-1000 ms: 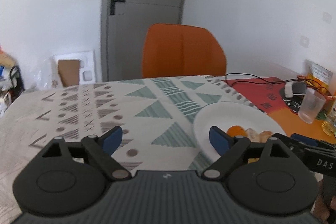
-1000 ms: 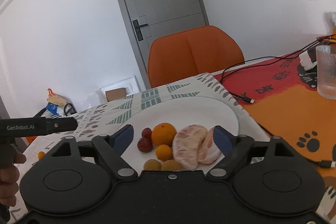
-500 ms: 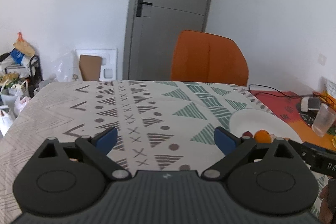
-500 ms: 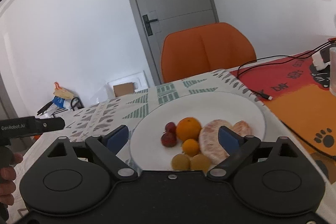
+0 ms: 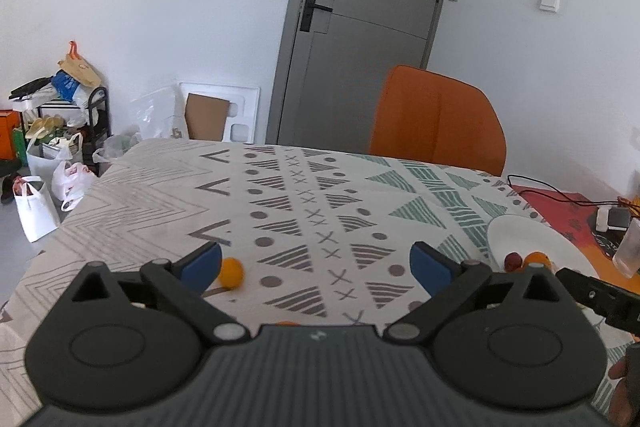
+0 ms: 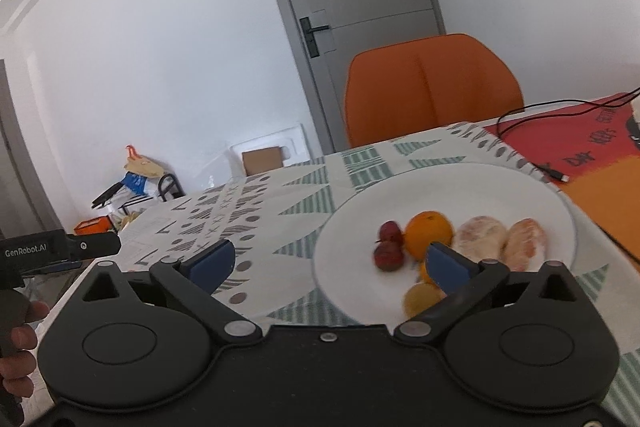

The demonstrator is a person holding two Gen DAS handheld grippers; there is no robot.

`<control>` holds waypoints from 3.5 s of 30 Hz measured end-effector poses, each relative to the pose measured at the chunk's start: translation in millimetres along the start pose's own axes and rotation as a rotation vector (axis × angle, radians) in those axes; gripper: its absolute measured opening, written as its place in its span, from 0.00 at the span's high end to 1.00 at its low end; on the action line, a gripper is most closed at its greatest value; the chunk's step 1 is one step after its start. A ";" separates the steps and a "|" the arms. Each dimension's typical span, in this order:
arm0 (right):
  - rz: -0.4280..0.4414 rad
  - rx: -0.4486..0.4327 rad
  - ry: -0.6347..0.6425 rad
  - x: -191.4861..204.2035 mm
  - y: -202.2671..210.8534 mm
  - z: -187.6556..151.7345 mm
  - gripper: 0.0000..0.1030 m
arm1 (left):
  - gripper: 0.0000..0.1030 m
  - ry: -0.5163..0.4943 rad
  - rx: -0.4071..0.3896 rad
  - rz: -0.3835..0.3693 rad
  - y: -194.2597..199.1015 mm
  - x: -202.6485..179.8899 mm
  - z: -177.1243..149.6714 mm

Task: Organize fruits
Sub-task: 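Move both open tools back toward the last oranges, then close the right tool on a large orange while the left tool grasps a small tangerine, then carry both oranges onto the white plate and open both tools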

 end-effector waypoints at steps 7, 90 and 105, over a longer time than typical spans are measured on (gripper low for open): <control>0.026 0.026 0.020 19.2 -9.5 -5.0 0.00 | 0.03 0.029 -0.020 0.031 10.8 24.4 -3.6; 0.142 0.197 0.157 75.5 -59.1 -20.4 0.67 | 0.76 -0.057 0.135 0.059 -64.8 52.2 -17.6; 0.120 0.123 0.100 48.2 -34.7 -12.0 0.67 | 0.80 -0.092 0.095 0.020 -39.6 22.6 -12.2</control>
Point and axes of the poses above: each gripper's, at about its wrist camera, not at the fingertips, and y roughly against the way its jaws point, x to its left, z to its top, the point moved 1 cm from there along -y, roughly the way its jaws point, and after that the axes turned 6 degrees about -y, right-handed, at the moved point
